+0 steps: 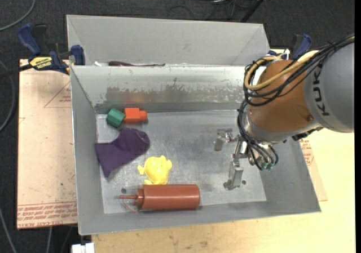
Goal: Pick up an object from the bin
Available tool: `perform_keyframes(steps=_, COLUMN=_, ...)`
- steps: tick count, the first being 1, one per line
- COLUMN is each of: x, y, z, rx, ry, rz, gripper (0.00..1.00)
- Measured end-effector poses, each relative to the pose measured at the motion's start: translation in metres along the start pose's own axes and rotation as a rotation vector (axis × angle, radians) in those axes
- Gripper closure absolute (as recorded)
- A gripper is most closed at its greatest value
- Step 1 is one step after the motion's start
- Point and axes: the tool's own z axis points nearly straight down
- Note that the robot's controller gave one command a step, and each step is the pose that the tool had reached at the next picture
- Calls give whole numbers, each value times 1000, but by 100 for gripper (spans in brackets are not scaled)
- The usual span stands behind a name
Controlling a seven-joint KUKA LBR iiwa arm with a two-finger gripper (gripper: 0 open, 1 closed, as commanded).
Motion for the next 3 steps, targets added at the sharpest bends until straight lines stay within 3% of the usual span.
perform_keyframes(steps=1, x=-2, y=0, z=-4, rx=0, ry=-7, rz=-1, gripper=0)
perform_keyframes(steps=2, x=11, y=41, z=32, rx=2, ry=-11, rz=-20, gripper=0)
perform_keyframes(steps=3, x=-7, y=75, z=60, rx=-2, ry=-4, rz=-6, gripper=0)
